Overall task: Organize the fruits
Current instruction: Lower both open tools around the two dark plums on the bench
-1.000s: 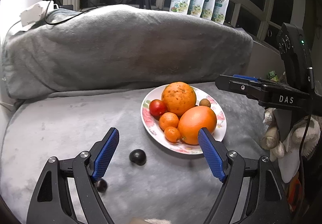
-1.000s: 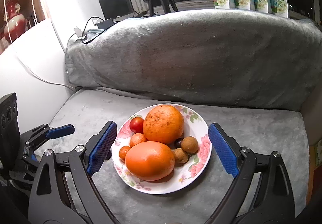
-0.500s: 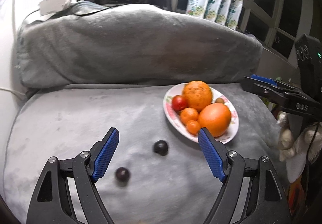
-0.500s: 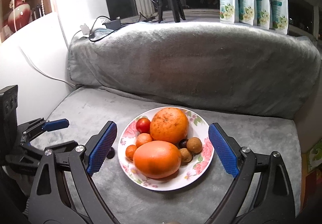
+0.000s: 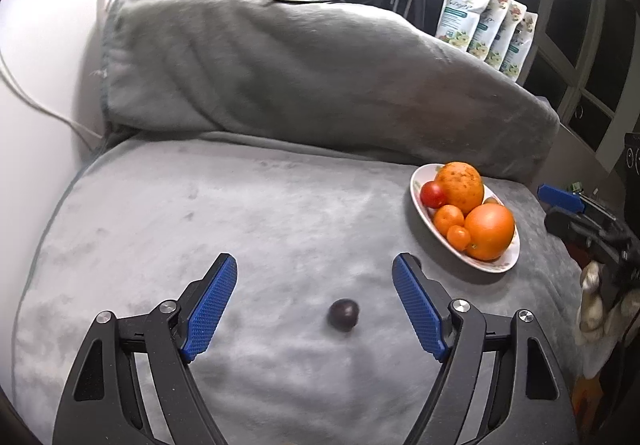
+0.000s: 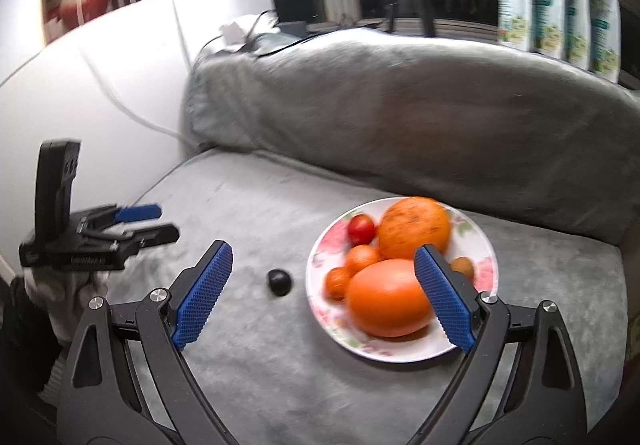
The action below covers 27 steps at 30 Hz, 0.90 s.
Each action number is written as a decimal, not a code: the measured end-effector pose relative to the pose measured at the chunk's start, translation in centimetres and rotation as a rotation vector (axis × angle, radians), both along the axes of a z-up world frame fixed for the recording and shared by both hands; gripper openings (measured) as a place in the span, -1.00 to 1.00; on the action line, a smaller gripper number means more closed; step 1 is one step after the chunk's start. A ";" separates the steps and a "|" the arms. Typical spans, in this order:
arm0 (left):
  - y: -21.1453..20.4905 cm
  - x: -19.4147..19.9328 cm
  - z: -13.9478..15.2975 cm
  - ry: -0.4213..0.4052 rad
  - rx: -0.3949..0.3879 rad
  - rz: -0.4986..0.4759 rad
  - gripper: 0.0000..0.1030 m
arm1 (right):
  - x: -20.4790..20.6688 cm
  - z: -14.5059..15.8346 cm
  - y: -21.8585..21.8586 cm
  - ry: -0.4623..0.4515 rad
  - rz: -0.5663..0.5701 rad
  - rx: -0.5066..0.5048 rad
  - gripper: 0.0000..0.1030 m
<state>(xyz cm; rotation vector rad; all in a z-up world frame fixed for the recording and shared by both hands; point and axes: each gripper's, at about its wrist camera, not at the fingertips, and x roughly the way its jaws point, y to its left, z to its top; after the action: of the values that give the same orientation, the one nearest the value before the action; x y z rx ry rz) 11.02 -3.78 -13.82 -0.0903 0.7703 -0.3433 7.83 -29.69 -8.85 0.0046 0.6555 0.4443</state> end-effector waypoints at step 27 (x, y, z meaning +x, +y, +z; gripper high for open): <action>-2.1 -0.7 -4.1 0.105 -0.022 -0.119 -0.26 | 4.2 -6.0 11.0 0.160 0.422 -0.462 -0.24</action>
<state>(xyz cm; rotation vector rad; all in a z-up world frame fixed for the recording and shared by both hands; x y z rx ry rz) 10.33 -5.89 -17.87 -0.0841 0.8782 -0.4634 12.08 -18.71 -14.82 -0.5490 0.9094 0.6928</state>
